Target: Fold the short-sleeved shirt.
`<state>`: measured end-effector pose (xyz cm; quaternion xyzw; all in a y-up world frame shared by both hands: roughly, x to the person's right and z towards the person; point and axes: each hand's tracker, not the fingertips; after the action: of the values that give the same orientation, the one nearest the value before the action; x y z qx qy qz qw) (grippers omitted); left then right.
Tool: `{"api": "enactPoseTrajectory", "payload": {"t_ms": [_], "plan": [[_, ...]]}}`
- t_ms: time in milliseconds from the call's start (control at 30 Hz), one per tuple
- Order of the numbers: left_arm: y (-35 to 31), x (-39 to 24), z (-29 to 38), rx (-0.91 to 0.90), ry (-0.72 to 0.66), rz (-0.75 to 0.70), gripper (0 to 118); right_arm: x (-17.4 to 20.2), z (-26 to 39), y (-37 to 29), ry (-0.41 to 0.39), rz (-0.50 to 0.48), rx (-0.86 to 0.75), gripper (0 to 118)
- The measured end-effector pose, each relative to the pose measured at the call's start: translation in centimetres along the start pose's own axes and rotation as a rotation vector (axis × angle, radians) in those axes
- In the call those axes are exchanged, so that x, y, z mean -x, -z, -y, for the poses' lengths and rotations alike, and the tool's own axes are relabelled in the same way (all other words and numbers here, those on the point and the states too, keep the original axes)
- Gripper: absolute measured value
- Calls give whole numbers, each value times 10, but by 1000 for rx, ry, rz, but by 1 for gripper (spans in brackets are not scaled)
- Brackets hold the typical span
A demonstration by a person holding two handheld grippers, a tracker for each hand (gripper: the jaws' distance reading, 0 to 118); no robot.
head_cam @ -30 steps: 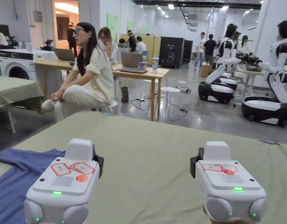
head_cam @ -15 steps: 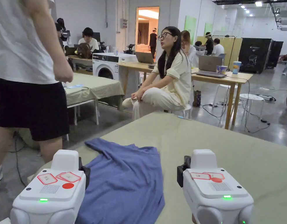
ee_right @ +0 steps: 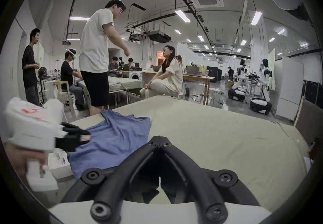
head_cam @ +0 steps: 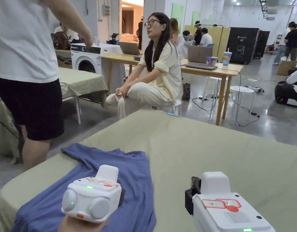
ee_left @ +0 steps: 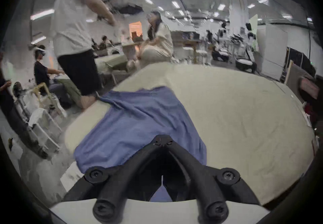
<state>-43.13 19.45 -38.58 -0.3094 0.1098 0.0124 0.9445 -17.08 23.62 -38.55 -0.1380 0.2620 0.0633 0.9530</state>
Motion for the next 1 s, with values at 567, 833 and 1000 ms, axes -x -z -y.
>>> {"api": "enactPoseTrajectory", "payload": {"t_ms": [567, 833, 1000], "plan": [[244, -7, -67, 336, -62, 77, 31, -37, 40, 78, -37, 73, 114, 0], [259, -15, -49, 384, -42, 50, 110, -43, 43, 79, -25, 86, 128, 0], [255, -8, -35, 380, -78, 43, 81, -44, 47, 78, -30, 85, 136, 0]]}}
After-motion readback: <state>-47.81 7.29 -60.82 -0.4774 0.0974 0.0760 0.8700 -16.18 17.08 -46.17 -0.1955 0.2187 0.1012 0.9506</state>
